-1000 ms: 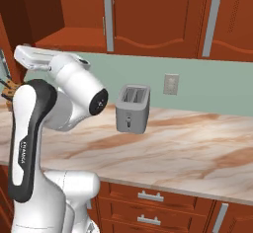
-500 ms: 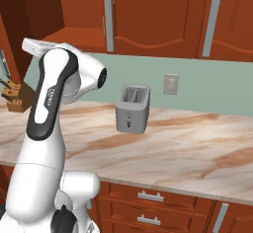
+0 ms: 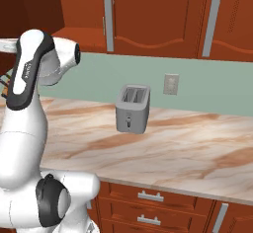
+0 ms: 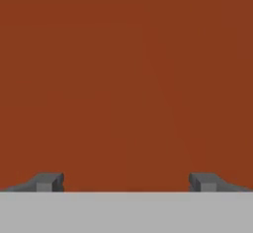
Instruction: Open the cabinet directly in front. Then move the liquor and the mug to the dining counter with the jar on it.
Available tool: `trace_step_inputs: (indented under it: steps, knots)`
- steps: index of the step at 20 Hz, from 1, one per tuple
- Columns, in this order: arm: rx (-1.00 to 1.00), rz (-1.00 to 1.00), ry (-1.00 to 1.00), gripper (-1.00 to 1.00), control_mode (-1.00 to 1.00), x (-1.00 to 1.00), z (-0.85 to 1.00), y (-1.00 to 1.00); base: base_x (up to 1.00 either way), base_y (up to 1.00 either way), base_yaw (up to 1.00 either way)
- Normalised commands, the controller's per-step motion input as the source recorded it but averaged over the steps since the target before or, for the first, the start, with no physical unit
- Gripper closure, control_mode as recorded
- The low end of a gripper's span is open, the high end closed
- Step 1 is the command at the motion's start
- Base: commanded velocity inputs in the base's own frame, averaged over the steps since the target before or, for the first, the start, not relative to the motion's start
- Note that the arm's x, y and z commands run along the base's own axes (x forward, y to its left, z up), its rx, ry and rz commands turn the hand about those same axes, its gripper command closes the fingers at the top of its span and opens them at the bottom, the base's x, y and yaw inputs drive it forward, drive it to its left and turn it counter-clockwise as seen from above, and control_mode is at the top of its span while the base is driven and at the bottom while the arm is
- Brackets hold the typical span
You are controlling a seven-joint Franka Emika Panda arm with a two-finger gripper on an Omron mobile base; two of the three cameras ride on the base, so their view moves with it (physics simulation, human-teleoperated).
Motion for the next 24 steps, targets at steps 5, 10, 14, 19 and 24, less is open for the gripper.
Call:
trace_step_inputs:
  steps: [5, 10, 14, 19, 24]
  knots:
    - [0.03, -0.03, 0.00, -1.00, -1.00, -0.01, 0.04, -0.10, 0.00, 0.00, 0.00]
    - [0.23, -0.23, -0.03, -1.00, -1.00, -0.18, 0.33, -1.00, 0.00, 0.00, 0.00]
    - [0.14, -0.43, 0.00, -1.00, -1.00, -0.24, 0.19, -1.00, 0.00, 0.00, 0.00]
    - [0.03, -0.56, 0.03, -1.00, -1.00, -0.25, 0.00, -1.00, 0.00, 0.00, 0.00]
    - [0.00, -0.61, 0.04, -1.00, -1.00, -0.34, 0.00, -0.82, 0.00, 0.00, 0.00]
